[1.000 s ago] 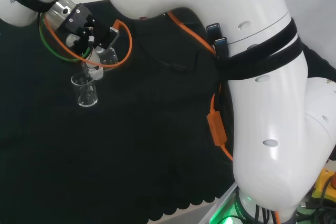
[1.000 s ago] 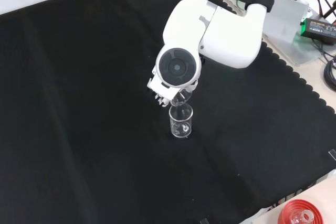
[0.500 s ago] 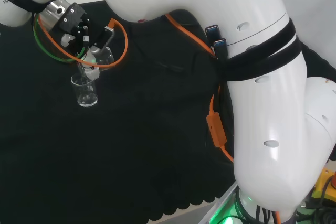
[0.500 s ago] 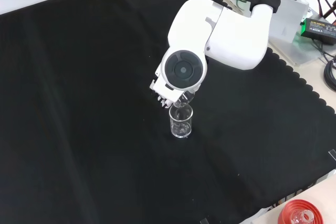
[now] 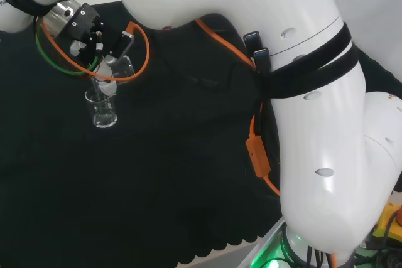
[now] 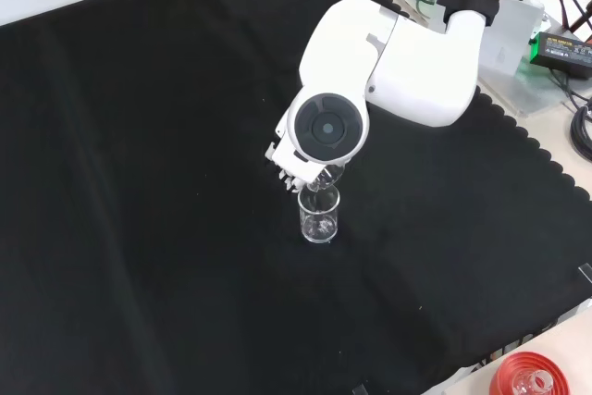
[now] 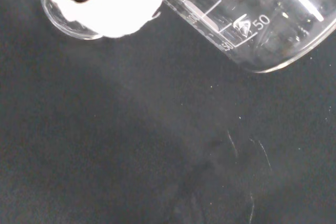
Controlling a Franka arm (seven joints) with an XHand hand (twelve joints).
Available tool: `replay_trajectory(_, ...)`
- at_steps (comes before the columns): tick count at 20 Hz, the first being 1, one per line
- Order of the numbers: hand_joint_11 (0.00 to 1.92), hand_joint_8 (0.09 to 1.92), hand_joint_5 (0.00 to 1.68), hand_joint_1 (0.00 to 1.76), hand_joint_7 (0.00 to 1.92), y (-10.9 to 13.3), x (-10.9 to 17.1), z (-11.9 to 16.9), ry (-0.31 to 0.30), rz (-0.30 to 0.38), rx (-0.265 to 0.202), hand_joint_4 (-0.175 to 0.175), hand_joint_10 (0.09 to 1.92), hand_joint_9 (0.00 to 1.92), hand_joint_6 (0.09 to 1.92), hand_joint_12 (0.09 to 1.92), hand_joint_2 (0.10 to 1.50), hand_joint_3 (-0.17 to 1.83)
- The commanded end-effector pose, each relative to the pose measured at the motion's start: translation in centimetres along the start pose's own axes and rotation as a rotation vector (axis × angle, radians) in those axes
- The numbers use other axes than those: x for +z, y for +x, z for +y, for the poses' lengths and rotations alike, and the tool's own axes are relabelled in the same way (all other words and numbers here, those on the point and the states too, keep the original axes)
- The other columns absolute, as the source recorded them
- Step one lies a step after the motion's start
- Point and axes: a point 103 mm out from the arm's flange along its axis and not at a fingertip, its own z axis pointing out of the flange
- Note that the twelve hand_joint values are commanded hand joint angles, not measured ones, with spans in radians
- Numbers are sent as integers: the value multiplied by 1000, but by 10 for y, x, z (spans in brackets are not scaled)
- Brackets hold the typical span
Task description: Pour the water from the handheld beaker into the one on the table.
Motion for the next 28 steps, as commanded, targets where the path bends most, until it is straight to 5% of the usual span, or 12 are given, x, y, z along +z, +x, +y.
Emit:
replay_trajectory(1, 938, 87, 1182, 1277, 1515, 2, -1, 0, 7, -2, 3, 16, 544, 1273, 809, 975, 1069, -175)
replay_trajectory(28, 939, 87, 1182, 1277, 1515, 7, -5, 1, -2, -12, -16, 17, 551, 1270, 808, 972, 1069, -175)
